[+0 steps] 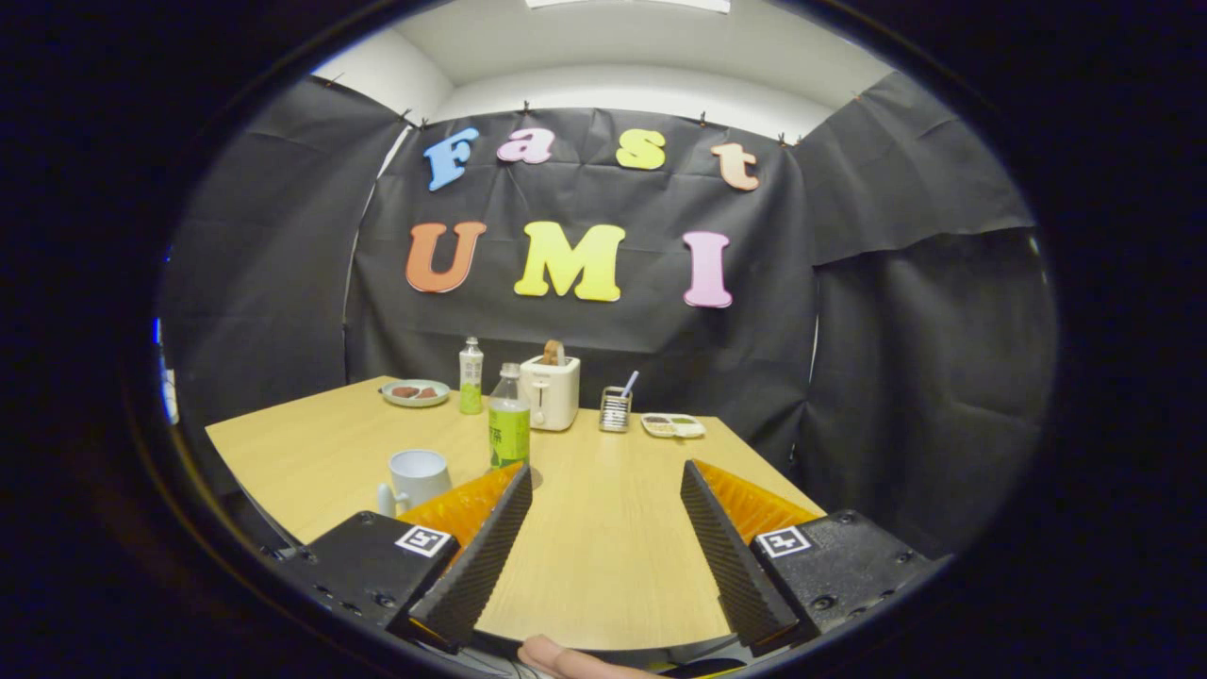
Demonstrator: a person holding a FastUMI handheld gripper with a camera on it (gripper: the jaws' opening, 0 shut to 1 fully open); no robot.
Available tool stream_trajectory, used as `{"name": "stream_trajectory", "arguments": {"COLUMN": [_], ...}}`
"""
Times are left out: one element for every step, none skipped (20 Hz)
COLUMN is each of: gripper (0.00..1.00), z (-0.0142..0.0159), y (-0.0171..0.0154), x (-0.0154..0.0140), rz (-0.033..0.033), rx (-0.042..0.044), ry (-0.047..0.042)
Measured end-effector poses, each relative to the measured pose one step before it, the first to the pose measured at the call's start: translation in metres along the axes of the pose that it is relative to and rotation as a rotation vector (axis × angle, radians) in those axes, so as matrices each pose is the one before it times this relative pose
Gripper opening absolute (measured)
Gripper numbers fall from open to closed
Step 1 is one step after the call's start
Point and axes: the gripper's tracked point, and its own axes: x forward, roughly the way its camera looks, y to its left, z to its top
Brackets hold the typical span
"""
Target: Take the bottle from table, then pour the juice into the cup, finally place the bottle on the coaster
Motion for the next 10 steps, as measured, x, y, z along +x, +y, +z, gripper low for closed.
{"name": "stream_trajectory", "arguments": {"gripper": [1.0,1.0,1.0,1.0,1.0,1.0,1.0,1.0,1.0,1.0], "z": [-0.00037,0.00067,0.00114,0.0004,-0.00001,-0.00004,0.00081,0.00007,0.00072,-0.00084], "y": [0.00182,0.00127,-0.001,-0.0007,0.00073,0.00101,0.00024,-0.00003,-0.00041,-0.00117], "x": [-0.00022,0.00029,-0.0007,0.00037,0.00037,-0.00014,-0.00061,-0.00022,-0.00017,0.00144], "rz": [0.009,0.00237,-0.00507,-0.00354,0.00092,0.00168,0.00167,0.00037,-0.00222,-0.00331], "rx": [0.00794,0.00413,-0.00154,-0.00414,-0.00385,-0.00107,0.00032,0.00082,0.00095,-0.00091], "ry": [0.0079,0.00054,-0.00243,-0.00031,-0.00032,0.00104,-0.00026,-0.00031,-0.00048,0.00124]}}
